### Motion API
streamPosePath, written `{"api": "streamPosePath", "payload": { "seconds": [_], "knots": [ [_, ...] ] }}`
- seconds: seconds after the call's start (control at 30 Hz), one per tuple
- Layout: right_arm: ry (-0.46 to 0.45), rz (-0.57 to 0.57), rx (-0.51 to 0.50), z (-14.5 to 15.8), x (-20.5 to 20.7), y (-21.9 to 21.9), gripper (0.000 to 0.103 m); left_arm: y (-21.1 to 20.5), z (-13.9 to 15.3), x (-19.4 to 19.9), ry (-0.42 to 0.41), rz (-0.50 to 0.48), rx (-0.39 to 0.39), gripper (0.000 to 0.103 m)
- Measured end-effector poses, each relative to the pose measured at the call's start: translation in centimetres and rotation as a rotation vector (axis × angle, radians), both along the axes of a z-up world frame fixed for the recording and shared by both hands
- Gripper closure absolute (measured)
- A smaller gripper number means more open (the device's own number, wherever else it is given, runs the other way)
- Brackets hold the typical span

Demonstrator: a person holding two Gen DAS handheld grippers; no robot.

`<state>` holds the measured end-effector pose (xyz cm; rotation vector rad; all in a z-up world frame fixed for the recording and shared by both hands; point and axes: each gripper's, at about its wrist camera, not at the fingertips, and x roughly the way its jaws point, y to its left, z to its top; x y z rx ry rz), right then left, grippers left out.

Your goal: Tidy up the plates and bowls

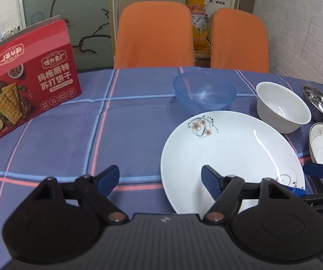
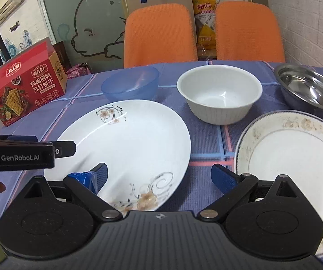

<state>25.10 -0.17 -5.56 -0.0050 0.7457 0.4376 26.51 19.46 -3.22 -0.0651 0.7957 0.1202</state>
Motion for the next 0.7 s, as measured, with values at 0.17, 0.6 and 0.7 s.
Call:
{"api": "streamPosePath", "payload": {
  "seconds": [0.17, 0.6, 0.7],
  "knots": [
    [0.001, 0.008, -0.021, -0.4, 1.5, 0.9, 0.017, -0.4, -1.0, 2.1, 0.015, -0.024, 0.022, 0.029],
    [-0.041, 0.083, -0.07, -1.4, 1.8, 2.3, 0.015, 0.5, -2.2, 3.3, 0.008, -0.06, -0.098, 0.031],
    [-0.053, 0.085, -0.066, -1.5, 1.7, 2.3, 0.014, 0.4, -2.2, 3.0, 0.009, -0.072, -0.102, 0.034]
  ]
}}
